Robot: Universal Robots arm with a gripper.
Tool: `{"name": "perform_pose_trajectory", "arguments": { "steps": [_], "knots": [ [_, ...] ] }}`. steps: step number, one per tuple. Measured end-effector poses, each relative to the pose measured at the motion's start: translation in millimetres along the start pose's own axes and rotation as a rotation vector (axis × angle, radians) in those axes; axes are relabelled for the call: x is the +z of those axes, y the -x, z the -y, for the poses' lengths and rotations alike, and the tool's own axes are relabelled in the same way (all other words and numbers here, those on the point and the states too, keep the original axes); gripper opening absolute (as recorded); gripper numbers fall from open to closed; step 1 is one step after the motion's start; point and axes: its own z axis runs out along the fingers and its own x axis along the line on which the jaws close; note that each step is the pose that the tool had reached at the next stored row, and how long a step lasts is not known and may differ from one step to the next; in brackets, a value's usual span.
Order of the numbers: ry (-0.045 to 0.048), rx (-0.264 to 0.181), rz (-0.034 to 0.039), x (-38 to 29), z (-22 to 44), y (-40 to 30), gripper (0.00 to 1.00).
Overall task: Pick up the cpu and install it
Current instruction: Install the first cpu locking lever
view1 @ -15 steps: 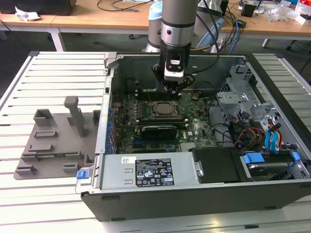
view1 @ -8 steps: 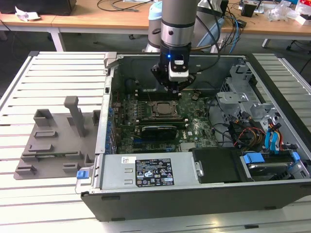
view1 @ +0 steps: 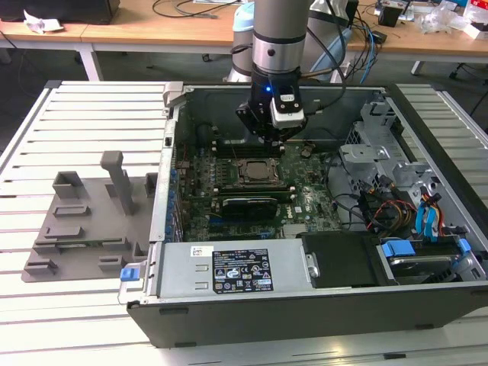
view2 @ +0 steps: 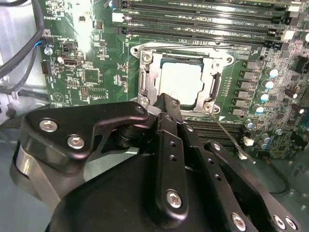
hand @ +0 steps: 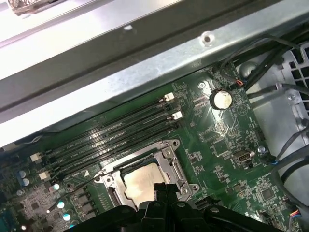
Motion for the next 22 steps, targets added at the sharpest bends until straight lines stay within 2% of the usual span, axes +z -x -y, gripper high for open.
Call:
{"name": "perform_pose_trajectory", "arguments": {
  "steps": [8, 12, 17, 22],
  "knots": [
    [0.0063, -0.117, 0.0032, 0.0, 0.0, 0.0, 0.11],
    [0.0088, -0.162, 0.0044, 0.0, 0.0, 0.0, 0.11],
    [0.0134, -0.246, 0.0066, 0.0, 0.0, 0.0, 0.11],
    [0.0165, -0.304, 0.0082, 0.0, 0.0, 0.0, 0.11]
  ]
}}
